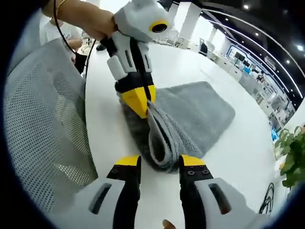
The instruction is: Fold the towel on the table until its edges align and the towel forms a compact rectangular stack.
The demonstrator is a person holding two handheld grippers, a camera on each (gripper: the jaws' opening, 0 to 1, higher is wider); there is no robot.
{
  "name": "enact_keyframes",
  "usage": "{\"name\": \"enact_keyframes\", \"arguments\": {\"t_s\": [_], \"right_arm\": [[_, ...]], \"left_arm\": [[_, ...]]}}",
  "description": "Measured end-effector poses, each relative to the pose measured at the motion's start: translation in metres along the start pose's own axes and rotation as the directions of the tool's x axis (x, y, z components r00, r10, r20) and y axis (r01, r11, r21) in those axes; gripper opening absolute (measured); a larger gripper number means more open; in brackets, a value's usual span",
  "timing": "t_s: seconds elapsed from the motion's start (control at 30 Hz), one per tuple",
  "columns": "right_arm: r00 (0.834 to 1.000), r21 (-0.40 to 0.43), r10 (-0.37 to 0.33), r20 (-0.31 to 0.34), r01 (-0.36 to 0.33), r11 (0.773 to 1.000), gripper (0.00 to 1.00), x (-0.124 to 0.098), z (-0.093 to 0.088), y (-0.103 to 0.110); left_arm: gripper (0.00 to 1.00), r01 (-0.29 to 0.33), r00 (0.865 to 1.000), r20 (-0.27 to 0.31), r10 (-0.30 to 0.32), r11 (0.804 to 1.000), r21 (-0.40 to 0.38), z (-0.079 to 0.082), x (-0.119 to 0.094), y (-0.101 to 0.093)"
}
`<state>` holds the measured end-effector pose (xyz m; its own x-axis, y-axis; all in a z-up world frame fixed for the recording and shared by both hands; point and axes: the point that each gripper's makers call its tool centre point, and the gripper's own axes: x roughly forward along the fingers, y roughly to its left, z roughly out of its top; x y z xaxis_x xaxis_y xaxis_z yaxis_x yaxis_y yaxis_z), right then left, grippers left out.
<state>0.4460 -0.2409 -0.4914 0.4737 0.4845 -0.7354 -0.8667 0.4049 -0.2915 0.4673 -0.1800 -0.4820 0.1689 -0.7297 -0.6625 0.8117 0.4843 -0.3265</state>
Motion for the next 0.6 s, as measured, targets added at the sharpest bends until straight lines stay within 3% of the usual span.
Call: {"name": "enact_keyframes", "arguments": {"t_s": [0.2,0.6], "right_arm": [[0.999,-0.155,-0.019,-0.048,0.011,0.988,0.29,0.006,-0.007,-0.002],[0.997,-0.323,-0.017,-0.074,-0.008,0.947,0.33,0.002,-0.009,-0.003]], "left_arm": [[0.07,0.005,1.000,-0.006,-0.005,1.000,0.007,0.001,-0.001,-0.010],[0.08,-0.007,1.000,0.020,0.008,0.999,-0.032,0.004,-0.002,-0.004]]}}
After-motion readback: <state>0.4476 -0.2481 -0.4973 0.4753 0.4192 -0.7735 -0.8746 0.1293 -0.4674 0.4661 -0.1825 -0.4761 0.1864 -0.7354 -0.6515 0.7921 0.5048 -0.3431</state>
